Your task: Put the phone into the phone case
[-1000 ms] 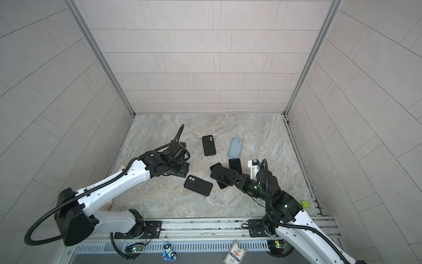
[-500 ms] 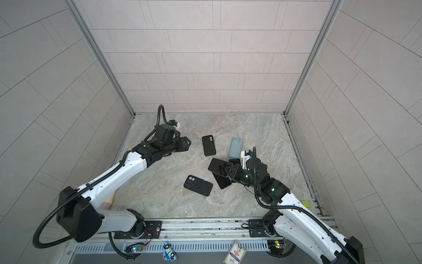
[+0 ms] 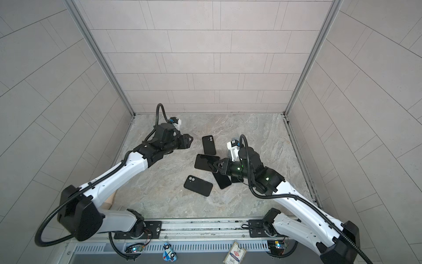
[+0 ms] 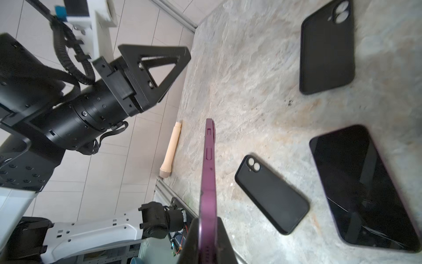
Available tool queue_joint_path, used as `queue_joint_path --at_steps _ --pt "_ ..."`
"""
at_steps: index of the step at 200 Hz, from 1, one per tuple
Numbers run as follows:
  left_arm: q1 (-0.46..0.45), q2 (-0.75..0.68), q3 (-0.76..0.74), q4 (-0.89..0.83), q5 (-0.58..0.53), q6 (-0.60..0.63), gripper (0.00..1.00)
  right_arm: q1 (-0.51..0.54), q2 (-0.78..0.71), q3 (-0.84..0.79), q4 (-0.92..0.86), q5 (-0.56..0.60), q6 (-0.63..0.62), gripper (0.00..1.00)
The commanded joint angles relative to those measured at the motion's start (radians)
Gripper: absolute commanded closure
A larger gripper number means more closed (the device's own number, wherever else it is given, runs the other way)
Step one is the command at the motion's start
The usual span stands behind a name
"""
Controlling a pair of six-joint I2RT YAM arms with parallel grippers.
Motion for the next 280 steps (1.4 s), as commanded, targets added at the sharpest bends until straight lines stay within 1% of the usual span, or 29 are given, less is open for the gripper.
queue_joint_path --at_steps 1,16,27,33,49,66,77,107,136,152,172,202,238,280 --pt "0.012 -0.099 0.034 -0.162 0.150 -0.090 0.38 0.022 -0.041 -0.072 0.074 0.070 0.143 1.00" --pt "0.012 -0.100 0.074 -0.313 0.206 -0.070 0.38 0.085 -0.051 -0.119 0.115 0.106 0.205 1.00" --pt "0.014 -0.117 0.061 -0.345 0.245 -0.071 0.38 0.154 -0.055 -0.135 0.141 0.166 0.235 1.00" --pt "0.013 -0.133 0.035 -0.333 0.267 -0.085 0.38 0.184 -0.053 -0.164 0.166 0.188 0.249 1.00" --pt "0.015 -0.190 -0.049 -0.252 0.320 -0.143 0.38 0.238 -0.034 -0.183 0.206 0.235 0.284 1.00" --pt "0.015 -0.262 -0.140 -0.154 0.324 -0.184 0.38 0.275 -0.013 -0.192 0.247 0.273 0.300 1.00" --pt "0.022 -0.291 -0.169 -0.136 0.319 -0.180 0.38 0.289 0.005 -0.193 0.256 0.296 0.299 1.00" --pt "0.024 -0.265 -0.199 -0.142 0.327 -0.133 0.38 0.301 0.038 -0.211 0.284 0.320 0.312 1.00" --pt "0.025 -0.221 -0.260 -0.124 0.315 -0.108 0.41 0.318 0.036 -0.225 0.293 0.343 0.312 1.00" --pt "0.025 -0.205 -0.300 -0.103 0.312 -0.109 0.42 0.319 0.025 -0.247 0.287 0.356 0.313 1.00" --pt "0.027 -0.187 -0.345 -0.050 0.336 -0.130 0.44 0.318 0.022 -0.294 0.322 0.358 0.356 1.00" --pt "0.030 -0.161 -0.379 -0.004 0.349 -0.149 0.44 0.319 0.081 -0.355 0.439 0.344 0.433 1.00" --pt "0.035 -0.115 -0.382 0.016 0.377 -0.124 0.44 0.320 0.204 -0.377 0.672 0.325 0.477 1.00" --pt "0.038 -0.086 -0.400 0.065 0.382 -0.150 0.44 0.321 0.301 -0.408 0.830 0.313 0.532 1.00"
